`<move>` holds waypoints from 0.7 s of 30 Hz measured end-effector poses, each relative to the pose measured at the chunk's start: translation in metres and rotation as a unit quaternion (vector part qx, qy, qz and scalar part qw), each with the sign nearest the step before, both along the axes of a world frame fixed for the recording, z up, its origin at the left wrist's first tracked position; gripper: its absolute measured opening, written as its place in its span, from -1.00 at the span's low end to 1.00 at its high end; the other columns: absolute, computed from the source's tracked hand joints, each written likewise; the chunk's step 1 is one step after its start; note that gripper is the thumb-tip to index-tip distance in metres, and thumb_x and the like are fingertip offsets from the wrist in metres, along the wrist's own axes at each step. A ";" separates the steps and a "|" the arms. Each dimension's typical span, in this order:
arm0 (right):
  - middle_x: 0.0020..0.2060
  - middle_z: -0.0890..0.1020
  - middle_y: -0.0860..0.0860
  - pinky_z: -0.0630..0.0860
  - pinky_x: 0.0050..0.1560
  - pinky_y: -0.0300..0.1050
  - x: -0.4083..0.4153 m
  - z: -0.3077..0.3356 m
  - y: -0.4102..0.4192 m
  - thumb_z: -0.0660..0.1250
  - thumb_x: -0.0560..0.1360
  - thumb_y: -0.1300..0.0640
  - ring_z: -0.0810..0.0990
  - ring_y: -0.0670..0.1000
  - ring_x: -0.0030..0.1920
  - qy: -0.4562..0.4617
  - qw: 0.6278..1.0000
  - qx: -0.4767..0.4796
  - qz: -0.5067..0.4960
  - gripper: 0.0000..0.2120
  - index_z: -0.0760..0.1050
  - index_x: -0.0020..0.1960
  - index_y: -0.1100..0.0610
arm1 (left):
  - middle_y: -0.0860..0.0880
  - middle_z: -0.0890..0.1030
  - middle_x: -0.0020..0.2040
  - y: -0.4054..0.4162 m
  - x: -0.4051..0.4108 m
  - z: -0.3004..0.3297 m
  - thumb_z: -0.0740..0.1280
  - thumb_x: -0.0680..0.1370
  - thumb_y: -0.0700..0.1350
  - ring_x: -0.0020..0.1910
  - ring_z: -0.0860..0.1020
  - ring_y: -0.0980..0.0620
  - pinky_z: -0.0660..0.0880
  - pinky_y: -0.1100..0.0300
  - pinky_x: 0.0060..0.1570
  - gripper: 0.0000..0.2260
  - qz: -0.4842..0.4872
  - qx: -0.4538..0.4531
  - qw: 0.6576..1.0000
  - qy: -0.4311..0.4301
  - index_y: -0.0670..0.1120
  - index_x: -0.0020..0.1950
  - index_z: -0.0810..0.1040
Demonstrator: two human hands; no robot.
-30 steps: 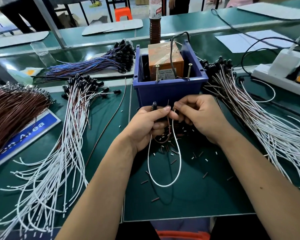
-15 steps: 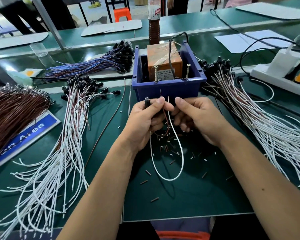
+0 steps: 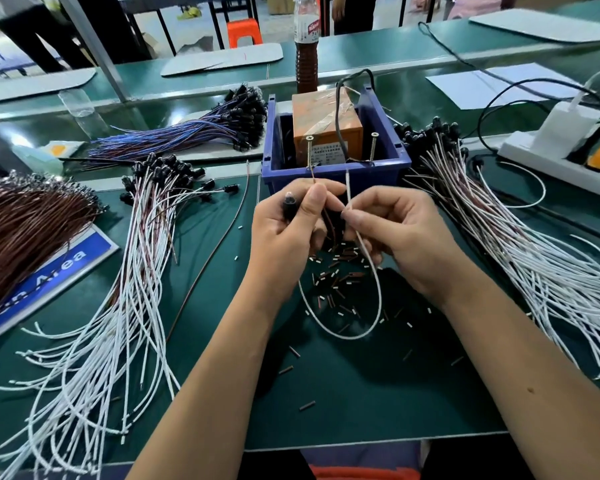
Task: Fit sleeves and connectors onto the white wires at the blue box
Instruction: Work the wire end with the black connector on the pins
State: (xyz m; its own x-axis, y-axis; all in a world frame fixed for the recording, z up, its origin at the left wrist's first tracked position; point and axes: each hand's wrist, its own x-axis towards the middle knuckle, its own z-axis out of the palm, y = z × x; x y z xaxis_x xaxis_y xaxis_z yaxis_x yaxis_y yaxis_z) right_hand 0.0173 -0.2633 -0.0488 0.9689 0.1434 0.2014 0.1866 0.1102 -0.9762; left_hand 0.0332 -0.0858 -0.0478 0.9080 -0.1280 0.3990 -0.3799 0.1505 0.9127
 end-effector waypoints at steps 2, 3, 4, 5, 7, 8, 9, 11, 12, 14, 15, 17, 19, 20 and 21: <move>-0.33 0.68 0.10 0.42 -0.44 -0.21 0.000 0.000 -0.002 0.45 0.58 0.29 0.54 0.03 -0.40 -0.060 0.996 -0.013 -0.063 -0.97 0.65 -0.04 0.23 | -0.02 0.62 -0.30 -0.001 0.000 0.001 0.21 0.73 -0.18 -0.49 0.38 0.06 0.32 0.33 -0.45 -0.70 0.030 -0.006 0.999 -0.019 -0.33 -0.03 0.62; -0.32 0.69 0.08 0.43 -0.42 -0.24 0.000 0.001 -0.001 0.46 0.58 0.30 0.57 -0.01 -0.40 -0.095 0.991 -0.021 -0.094 -0.98 0.65 -0.03 0.22 | -0.07 0.60 -0.33 -0.001 0.000 0.001 0.21 0.73 -0.17 -0.51 0.38 0.03 0.32 0.29 -0.47 -0.70 0.045 -0.008 0.999 -0.027 -0.30 -0.04 0.63; -0.31 0.70 0.07 0.45 -0.38 -0.29 0.000 0.001 0.000 0.47 0.58 0.30 0.59 -0.07 -0.39 -0.127 0.983 -0.029 -0.126 -0.98 0.65 -0.01 0.22 | -0.09 0.60 -0.36 -0.002 -0.001 0.001 0.21 0.73 -0.15 -0.52 0.38 0.02 0.31 0.25 -0.50 -0.71 0.062 -0.008 0.998 -0.033 -0.25 -0.04 0.64; -0.30 0.70 0.05 0.47 -0.34 -0.32 -0.001 0.001 0.001 0.47 0.57 0.29 0.62 -0.11 -0.38 -0.157 0.973 -0.038 -0.163 -0.95 0.65 0.02 0.21 | -0.08 0.61 -0.37 -0.003 -0.001 0.000 0.22 0.73 -0.14 -0.52 0.38 0.01 0.31 0.21 -0.50 -0.72 0.083 -0.006 0.996 -0.035 -0.21 -0.02 0.66; -0.30 0.70 0.02 0.50 -0.28 -0.32 0.000 0.000 0.004 0.47 0.56 0.28 0.66 -0.07 -0.34 -0.205 0.946 -0.062 -0.243 -0.88 0.63 0.08 0.18 | -0.03 0.62 -0.39 -0.004 0.001 -0.001 0.26 0.71 -0.12 -0.49 0.44 0.05 0.35 0.19 -0.41 -0.78 0.138 0.008 0.990 -0.036 -0.16 0.05 0.68; -0.30 0.70 -0.01 0.51 -0.26 -0.31 0.000 0.000 0.004 0.47 0.56 0.27 0.67 -0.04 -0.32 -0.219 0.931 -0.074 -0.282 -0.86 0.62 0.11 0.15 | -0.03 0.62 -0.40 -0.005 0.002 -0.002 0.28 0.70 -0.12 -0.47 0.47 0.07 0.38 0.20 -0.35 -0.81 0.165 0.013 0.985 -0.040 -0.16 0.07 0.68; -0.29 0.70 -0.04 0.52 -0.25 -0.31 0.001 -0.001 0.005 0.46 0.57 0.26 0.67 -0.04 -0.31 -0.226 0.918 -0.083 -0.316 -0.84 0.62 0.14 0.12 | -0.02 0.62 -0.41 -0.006 0.003 -0.002 0.31 0.69 -0.13 -0.45 0.50 0.08 0.40 0.21 -0.31 -0.84 0.185 0.015 0.982 -0.046 -0.15 0.09 0.66; -0.27 0.70 -0.01 0.51 -0.23 -0.35 0.002 -0.003 0.004 0.44 0.58 0.25 0.66 -0.05 -0.30 -0.226 0.899 -0.099 -0.361 -0.81 0.64 0.18 0.14 | -0.04 0.63 -0.40 -0.007 0.003 -0.002 0.36 0.67 -0.15 -0.44 0.56 0.07 0.44 0.24 -0.31 -0.91 0.203 0.007 0.978 -0.055 -0.17 0.09 0.60; -0.26 0.70 0.00 0.51 -0.23 -0.36 0.003 -0.003 0.004 0.42 0.58 0.25 0.66 -0.06 -0.29 -0.225 0.893 -0.108 -0.375 -0.80 0.65 0.20 0.16 | -0.06 0.63 -0.39 -0.007 0.003 -0.001 0.37 0.66 -0.15 -0.45 0.57 0.04 0.44 0.24 -0.33 -0.90 0.208 -0.001 0.976 -0.060 -0.18 0.07 0.56; -0.26 0.69 -0.03 0.53 -0.23 -0.34 0.003 -0.005 0.005 0.40 0.59 0.24 0.67 -0.06 -0.28 -0.224 0.884 -0.132 -0.388 -0.80 0.67 0.20 0.16 | -0.07 0.64 -0.38 -0.007 0.003 -0.002 0.39 0.65 -0.15 -0.45 0.58 0.00 0.44 0.20 -0.36 -0.88 0.224 -0.007 0.972 -0.074 -0.18 0.01 0.51; -0.26 0.69 -0.05 0.55 -0.23 -0.30 0.003 -0.005 0.005 0.40 0.59 0.23 0.67 -0.06 -0.28 -0.224 0.881 -0.144 -0.390 -0.79 0.68 0.20 0.16 | -0.06 0.65 -0.37 -0.007 0.004 -0.002 0.39 0.65 -0.14 -0.46 0.57 -0.01 0.44 0.17 -0.36 -0.88 0.234 -0.004 0.969 -0.082 -0.15 -0.02 0.51; -0.27 0.68 -0.07 0.60 -0.24 -0.20 0.003 -0.006 0.006 0.39 0.59 0.22 0.66 -0.07 -0.29 -0.227 0.876 -0.162 -0.392 -0.78 0.69 0.22 0.16 | -0.05 0.67 -0.35 -0.006 0.005 -0.003 0.38 0.65 -0.12 -0.45 0.55 -0.02 0.44 0.10 -0.34 -0.88 0.255 0.003 0.963 -0.087 -0.08 -0.06 0.52; -0.27 0.67 -0.08 0.63 -0.24 -0.10 0.003 -0.006 0.007 0.39 0.59 0.22 0.64 -0.08 -0.31 -0.238 0.870 -0.177 -0.394 -0.74 0.67 0.26 0.16 | -0.02 0.68 -0.33 -0.005 0.006 -0.004 0.38 0.65 -0.12 -0.43 0.55 0.01 0.45 0.09 -0.30 -0.88 0.275 0.015 0.957 -0.090 -0.04 -0.09 0.54; -0.27 0.67 -0.07 0.63 -0.24 -0.05 0.003 -0.006 0.008 0.40 0.59 0.22 0.63 -0.07 -0.32 -0.244 0.868 -0.180 -0.393 -0.72 0.66 0.29 0.16 | 0.00 0.68 -0.32 -0.005 0.005 -0.004 0.38 0.65 -0.15 -0.41 0.55 0.05 0.45 0.12 -0.28 -0.88 0.283 0.023 0.954 -0.093 -0.04 -0.09 0.55; -0.27 0.67 -0.05 0.63 -0.24 -0.01 0.003 -0.006 0.009 0.40 0.59 0.23 0.63 -0.05 -0.32 -0.248 0.867 -0.182 -0.392 -0.70 0.65 0.31 0.17 | 0.03 0.69 -0.31 -0.006 0.005 -0.005 0.37 0.63 -0.18 -0.39 0.57 0.08 0.46 0.17 -0.26 -0.90 0.287 0.027 0.953 -0.093 -0.05 -0.08 0.56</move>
State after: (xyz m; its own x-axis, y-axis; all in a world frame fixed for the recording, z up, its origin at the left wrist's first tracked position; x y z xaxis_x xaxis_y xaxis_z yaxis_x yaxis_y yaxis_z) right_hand 0.0204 -0.2546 -0.0547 0.6037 -0.3788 0.7015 0.4725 -0.5387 -0.6975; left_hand 0.0382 -0.0913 -0.0524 0.7489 0.3434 0.5668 -0.5418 -0.1754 0.8220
